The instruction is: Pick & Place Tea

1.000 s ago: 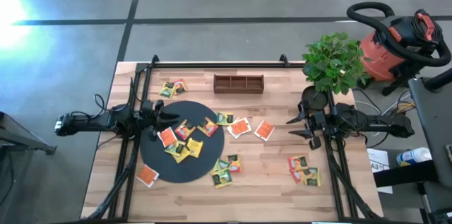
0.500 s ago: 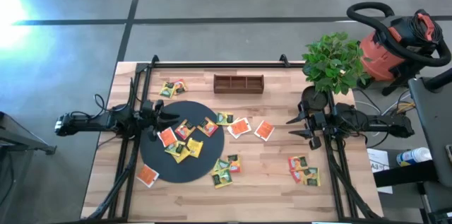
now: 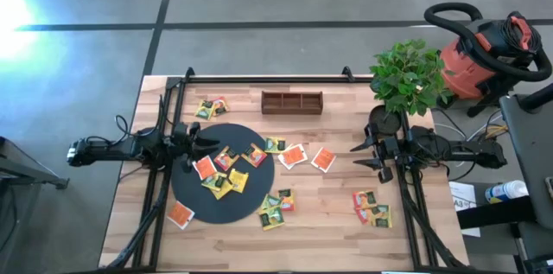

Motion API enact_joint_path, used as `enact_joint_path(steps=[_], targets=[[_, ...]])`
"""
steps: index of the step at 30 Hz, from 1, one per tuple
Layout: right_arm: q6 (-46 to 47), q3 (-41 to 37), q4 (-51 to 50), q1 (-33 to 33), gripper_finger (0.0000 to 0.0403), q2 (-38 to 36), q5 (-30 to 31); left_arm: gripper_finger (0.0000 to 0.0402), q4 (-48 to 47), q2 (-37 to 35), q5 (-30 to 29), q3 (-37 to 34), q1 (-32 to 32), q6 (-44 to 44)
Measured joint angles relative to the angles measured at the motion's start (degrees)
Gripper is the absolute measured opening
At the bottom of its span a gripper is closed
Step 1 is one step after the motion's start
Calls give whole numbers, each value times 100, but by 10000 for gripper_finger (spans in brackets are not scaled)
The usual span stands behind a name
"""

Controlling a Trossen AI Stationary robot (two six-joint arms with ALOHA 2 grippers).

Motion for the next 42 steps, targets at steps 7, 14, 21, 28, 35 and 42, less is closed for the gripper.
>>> enact_joint_path(steps=[7, 14, 21, 28, 35, 42], targets=[[0, 0, -2, 2, 169, 0, 0, 129, 0, -1, 0, 2, -4, 0], [0, 0, -1, 0, 169, 1, 0, 129, 0, -1, 0, 1, -4, -1], [0, 0, -1, 2, 169, 0, 0, 129, 0, 0, 2, 1, -4, 0], [625, 0, -30, 2, 169, 0, 299, 129, 0, -1, 1, 2, -2, -1], [3806, 0, -49, 2, 169, 16, 498, 129, 1, -1, 2, 0, 2, 0], [6721, 0, -162, 2, 169, 83, 953, 129, 0, -2, 2, 0, 2, -2]])
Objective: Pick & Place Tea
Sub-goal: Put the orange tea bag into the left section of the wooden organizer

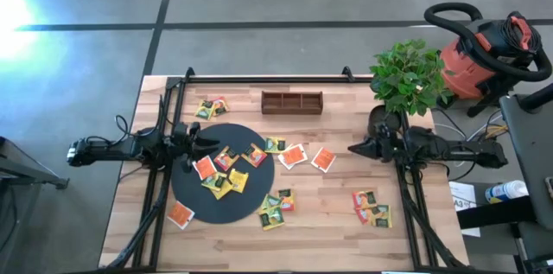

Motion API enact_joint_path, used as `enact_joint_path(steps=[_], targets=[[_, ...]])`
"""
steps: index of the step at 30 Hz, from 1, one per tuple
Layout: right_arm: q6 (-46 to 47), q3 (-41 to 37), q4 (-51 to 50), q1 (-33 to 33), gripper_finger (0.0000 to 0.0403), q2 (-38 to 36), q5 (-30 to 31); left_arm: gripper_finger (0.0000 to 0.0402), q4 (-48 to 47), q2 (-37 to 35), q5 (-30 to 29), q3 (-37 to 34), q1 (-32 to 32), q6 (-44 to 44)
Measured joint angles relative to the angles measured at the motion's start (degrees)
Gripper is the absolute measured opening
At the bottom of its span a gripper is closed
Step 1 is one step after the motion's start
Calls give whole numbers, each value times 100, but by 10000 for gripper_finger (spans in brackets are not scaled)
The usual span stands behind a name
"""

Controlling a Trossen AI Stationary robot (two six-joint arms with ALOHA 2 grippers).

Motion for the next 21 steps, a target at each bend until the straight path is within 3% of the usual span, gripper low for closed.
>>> enact_joint_path(steps=[6, 10, 13, 16, 21], targets=[[441, -2, 218, 4, 169, 5, 873, 129, 0, 2, 0, 1, -2, 1], [122, 4, 583, 13, 169, 14, 1021, 129, 0, 1, -1, 0, -2, 1], [778, 3, 583, 13, 169, 149, 1234, 129, 0, 0, 0, 2, -2, 2], [1396, 2, 774, 34, 169, 450, 1466, 129, 0, 2, -2, 2, -2, 2], [1479, 11, 1771, 92, 169, 1314, 1488, 129, 0, 1, -2, 1, -2, 1]])
